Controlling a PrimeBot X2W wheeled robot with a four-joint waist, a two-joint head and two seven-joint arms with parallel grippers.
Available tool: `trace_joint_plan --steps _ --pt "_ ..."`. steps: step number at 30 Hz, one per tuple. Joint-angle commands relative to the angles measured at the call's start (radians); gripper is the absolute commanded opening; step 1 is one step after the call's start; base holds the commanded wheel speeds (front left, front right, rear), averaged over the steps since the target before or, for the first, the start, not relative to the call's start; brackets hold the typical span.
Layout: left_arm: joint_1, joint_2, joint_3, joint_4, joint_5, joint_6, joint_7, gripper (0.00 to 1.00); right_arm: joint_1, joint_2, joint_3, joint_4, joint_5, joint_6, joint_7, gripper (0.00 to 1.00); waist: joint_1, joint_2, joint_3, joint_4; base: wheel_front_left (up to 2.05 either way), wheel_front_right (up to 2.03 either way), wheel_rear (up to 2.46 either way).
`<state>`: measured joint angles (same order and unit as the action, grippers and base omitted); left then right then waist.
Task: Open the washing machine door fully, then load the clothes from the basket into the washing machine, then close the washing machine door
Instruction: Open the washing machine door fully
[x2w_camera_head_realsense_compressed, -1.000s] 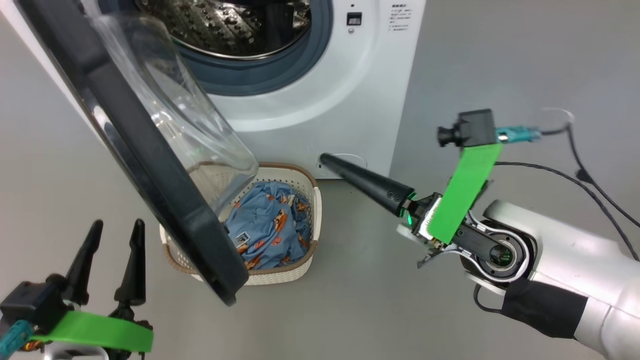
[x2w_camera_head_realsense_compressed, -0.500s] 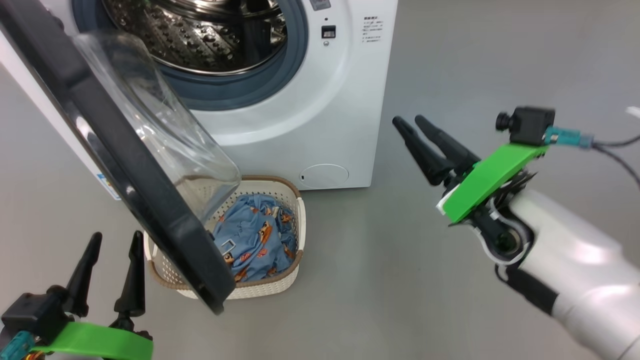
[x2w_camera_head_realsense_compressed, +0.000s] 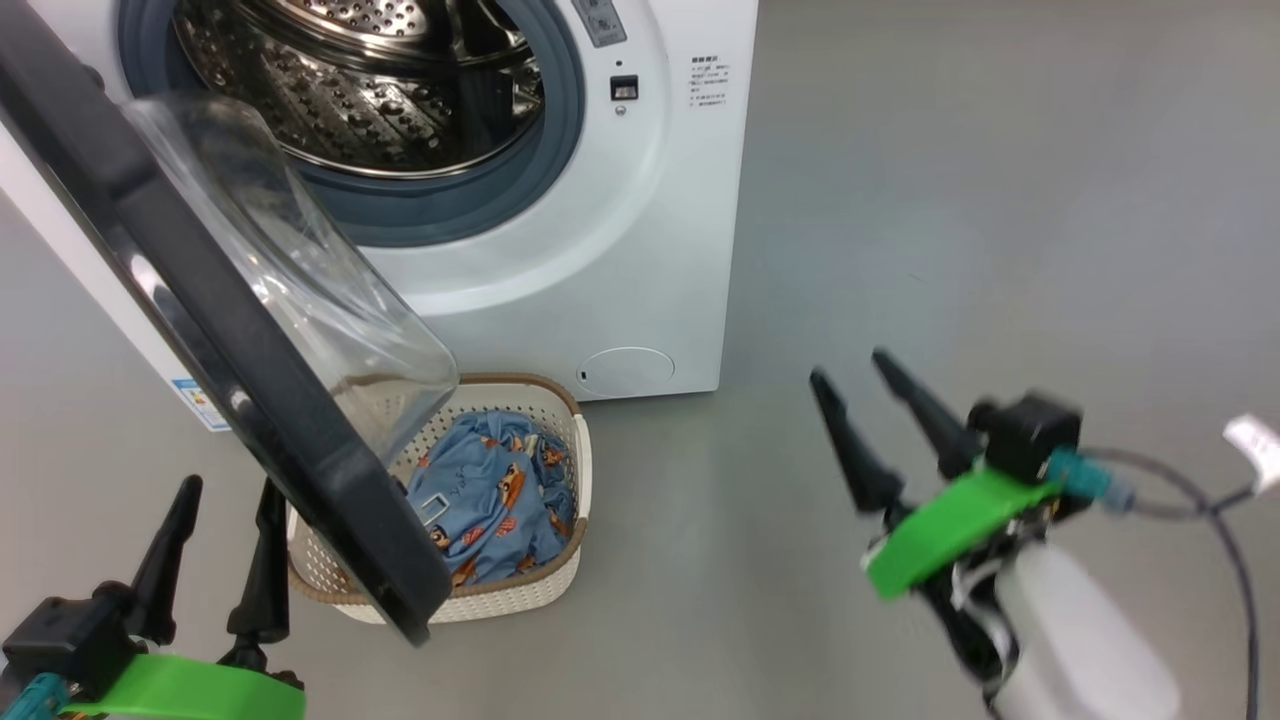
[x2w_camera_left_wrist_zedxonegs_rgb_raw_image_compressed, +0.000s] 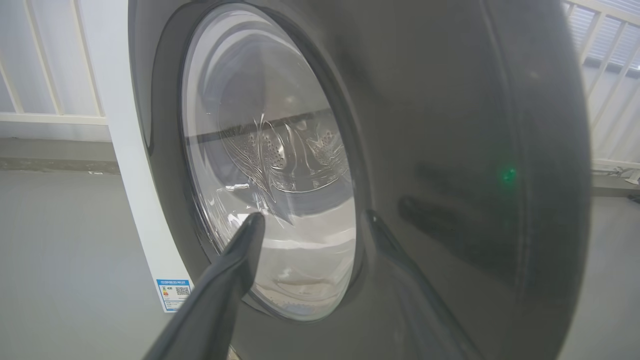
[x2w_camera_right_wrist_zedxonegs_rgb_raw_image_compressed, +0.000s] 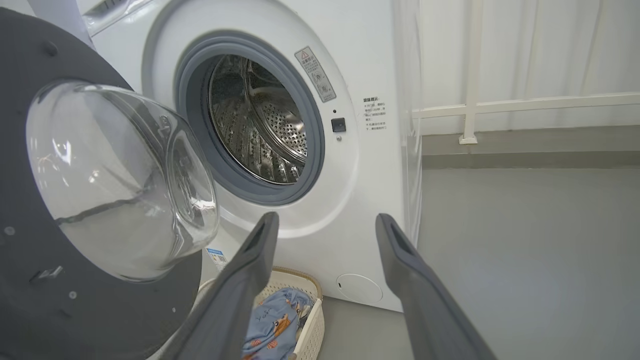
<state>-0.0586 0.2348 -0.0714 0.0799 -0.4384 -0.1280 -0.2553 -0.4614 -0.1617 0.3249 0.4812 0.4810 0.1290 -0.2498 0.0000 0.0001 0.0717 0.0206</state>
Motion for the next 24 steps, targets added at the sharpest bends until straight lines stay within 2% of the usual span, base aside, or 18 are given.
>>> trace_joint_plan --steps 1,7,16,24 --pt "-0.014 0.022 0.041 -0.027 0.011 -0.003 -0.006 1.00 0.013 0.013 0.006 -0.032 -0.023 0.002 -0.012 1.00 0.0000 -0.0001 -0.001 -0.001 0.00 0.00 0.00" --pt "-0.008 0.018 0.044 -0.022 0.015 -0.003 -0.006 1.00 0.162 0.079 -0.114 -0.143 -0.202 0.002 -0.012 1.00 0.0000 -0.0001 -0.007 -0.008 0.00 0.00 0.00" --pt "0.011 0.006 0.066 -0.016 0.027 -0.003 -0.006 1.00 0.311 0.107 -0.186 -0.272 -0.428 0.002 -0.012 1.00 0.0000 -0.0001 -0.018 -0.017 0.00 0.00 0.00" --pt "0.025 -0.006 0.074 -0.011 0.044 -0.003 -0.006 1.00 0.382 0.111 -0.229 -0.339 -0.438 0.002 -0.012 1.00 0.0000 -0.0001 -0.034 -0.016 0.00 0.00 0.00"
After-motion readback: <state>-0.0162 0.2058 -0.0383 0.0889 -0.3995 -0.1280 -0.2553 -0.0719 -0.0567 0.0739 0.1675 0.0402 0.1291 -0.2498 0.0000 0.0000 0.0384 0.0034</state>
